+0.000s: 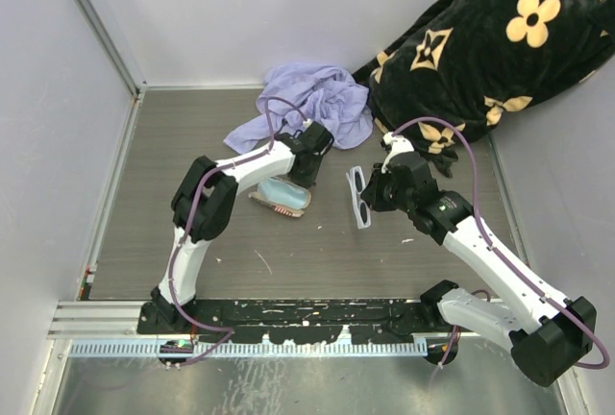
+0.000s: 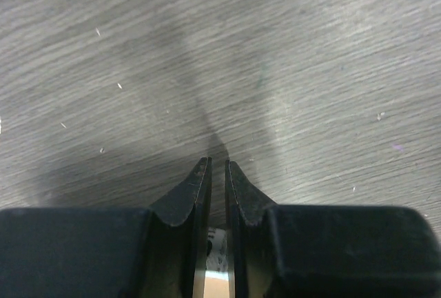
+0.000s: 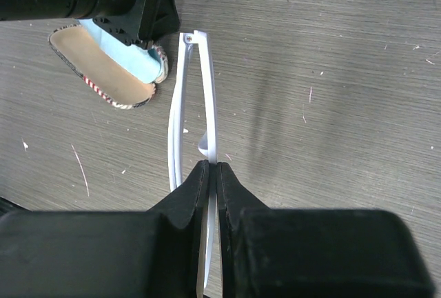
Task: Organize the sunglasses
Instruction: Adjust the sunglasses case at the center of the board.
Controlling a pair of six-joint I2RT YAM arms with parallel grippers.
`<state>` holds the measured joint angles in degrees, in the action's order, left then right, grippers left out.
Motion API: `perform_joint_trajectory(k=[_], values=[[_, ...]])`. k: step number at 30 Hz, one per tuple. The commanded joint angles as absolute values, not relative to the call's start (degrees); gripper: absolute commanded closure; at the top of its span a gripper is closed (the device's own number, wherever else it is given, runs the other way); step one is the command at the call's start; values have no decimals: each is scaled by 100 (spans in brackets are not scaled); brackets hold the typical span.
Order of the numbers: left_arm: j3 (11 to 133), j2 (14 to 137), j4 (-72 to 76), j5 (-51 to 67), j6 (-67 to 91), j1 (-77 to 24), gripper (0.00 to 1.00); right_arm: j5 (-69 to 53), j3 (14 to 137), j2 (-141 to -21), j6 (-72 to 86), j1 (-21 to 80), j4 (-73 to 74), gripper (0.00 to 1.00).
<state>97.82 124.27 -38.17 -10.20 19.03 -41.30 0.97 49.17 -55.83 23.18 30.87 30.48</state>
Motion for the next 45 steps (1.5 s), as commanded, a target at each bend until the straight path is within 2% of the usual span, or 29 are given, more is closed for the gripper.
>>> perform_joint_trajectory(k=[1,33,45], values=[[9572,12047,-3792,-955,2017,-4190,85,165,4973,-5426,2416,3072,2893,100],[8089,10714,-3565,-993,2384,-4689,86,260,5019,-5501,2426,3076,2899,100],[7389,8870,-2794,-536,2447,-4678,84,500,5003,-5424,2365,3077,2648,100]])
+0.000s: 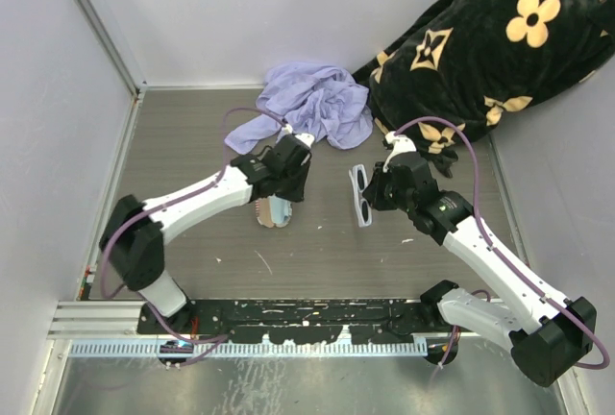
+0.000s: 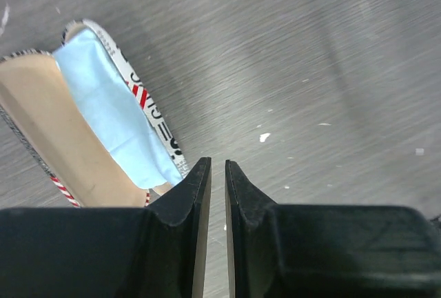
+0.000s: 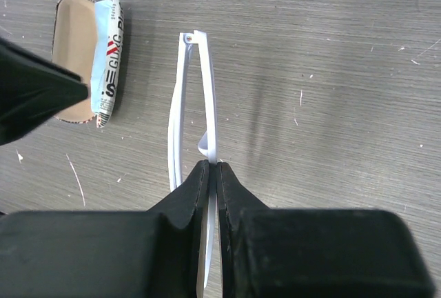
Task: Organize the sunglasses
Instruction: Adjust the sunglasses case at the center of the board, then place the sunglasses at the center of the board.
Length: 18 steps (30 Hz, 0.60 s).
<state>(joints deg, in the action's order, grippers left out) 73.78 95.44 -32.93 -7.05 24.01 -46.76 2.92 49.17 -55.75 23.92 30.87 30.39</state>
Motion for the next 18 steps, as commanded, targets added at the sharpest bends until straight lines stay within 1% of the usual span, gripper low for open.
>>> perform_joint_trajectory(k=[1,3,6,9,12,14,18], values=[[7372,8750,-2819,-540,2444,-4645,84,559,4991,-5423,2360,3076,2604,100],[7314,8533,-2865,-472,2476,-4511,83,625,4992,-5429,2317,3074,2530,100],[6998,8181,-2831,-215,2690,-4047,80,600,5083,-5525,2211,3071,2505,100],[6375,7679,-2476,236,3035,-3332,72,325,5401,-5797,2163,3069,2641,100],[5666,7044,-1802,693,3330,-2792,56,-98,5660,-6136,2206,3068,2561,100],[5380,6859,-1624,828,3453,-2557,49,-401,5775,-6340,2324,3068,2431,100],[5030,6846,-1420,1093,3633,-2259,45,-854,5983,-6775,2660,3067,2072,100]])
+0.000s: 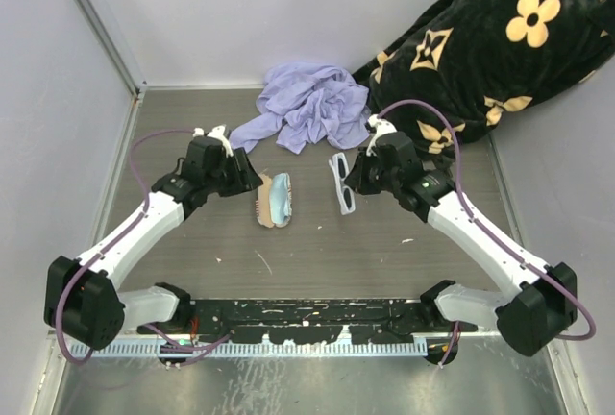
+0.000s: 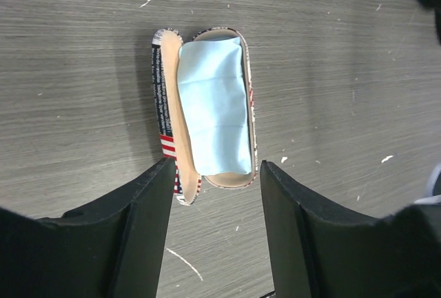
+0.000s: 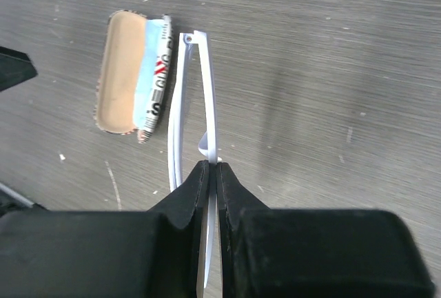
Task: Organize the sunglasses
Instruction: Place the sunglasses at the center of the board.
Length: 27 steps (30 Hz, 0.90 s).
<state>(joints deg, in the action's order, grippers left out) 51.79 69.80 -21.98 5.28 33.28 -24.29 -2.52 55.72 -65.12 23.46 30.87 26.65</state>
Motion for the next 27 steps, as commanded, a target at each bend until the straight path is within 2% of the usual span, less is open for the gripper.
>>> perform_joint_trajectory(k=[1,7,14,27], values=[[4911,6860,-1339,1151,3694,-2194,45,-913,6053,-6896,2737,3071,2014,100],[4372,7113,-506,1752,4125,-1634,44,-919,6570,-7585,3002,3203,1832,100],[4116,7756,358,2292,4280,-1363,49,-652,7135,-8324,3184,3688,1819,100],[3964,8116,588,1926,4052,-1344,54,151,7851,-9557,3747,4585,1688,100]])
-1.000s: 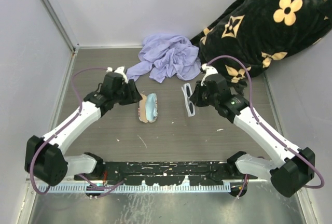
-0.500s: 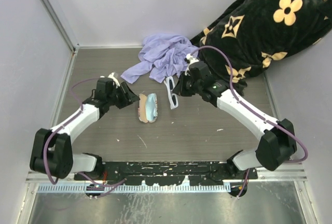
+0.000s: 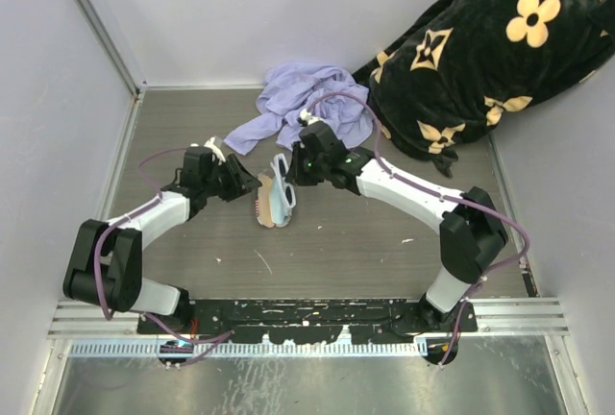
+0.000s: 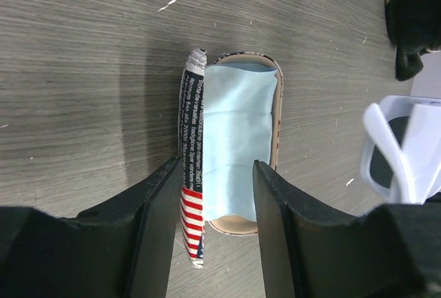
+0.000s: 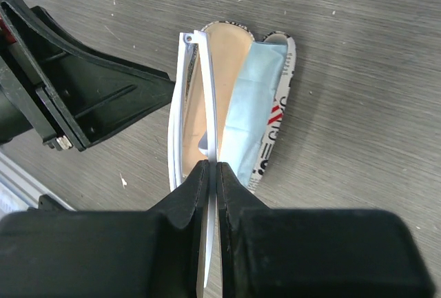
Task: Organize the sunglasses
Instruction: Place the sunglasses at the center of the board.
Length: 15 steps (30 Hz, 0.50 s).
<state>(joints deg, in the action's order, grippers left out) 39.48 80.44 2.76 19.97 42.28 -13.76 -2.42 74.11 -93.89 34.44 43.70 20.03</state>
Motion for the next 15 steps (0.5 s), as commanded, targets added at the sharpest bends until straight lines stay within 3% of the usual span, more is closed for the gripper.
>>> perform_joint_trajectory(k=[1,15], values=[[3964,8127,577,1911,4037,-1341,54,221,7886,-9626,3791,4637,1688,100],[3841,8384,800,2149,4078,-1338,59,630,8043,-10346,4316,4860,1503,100]])
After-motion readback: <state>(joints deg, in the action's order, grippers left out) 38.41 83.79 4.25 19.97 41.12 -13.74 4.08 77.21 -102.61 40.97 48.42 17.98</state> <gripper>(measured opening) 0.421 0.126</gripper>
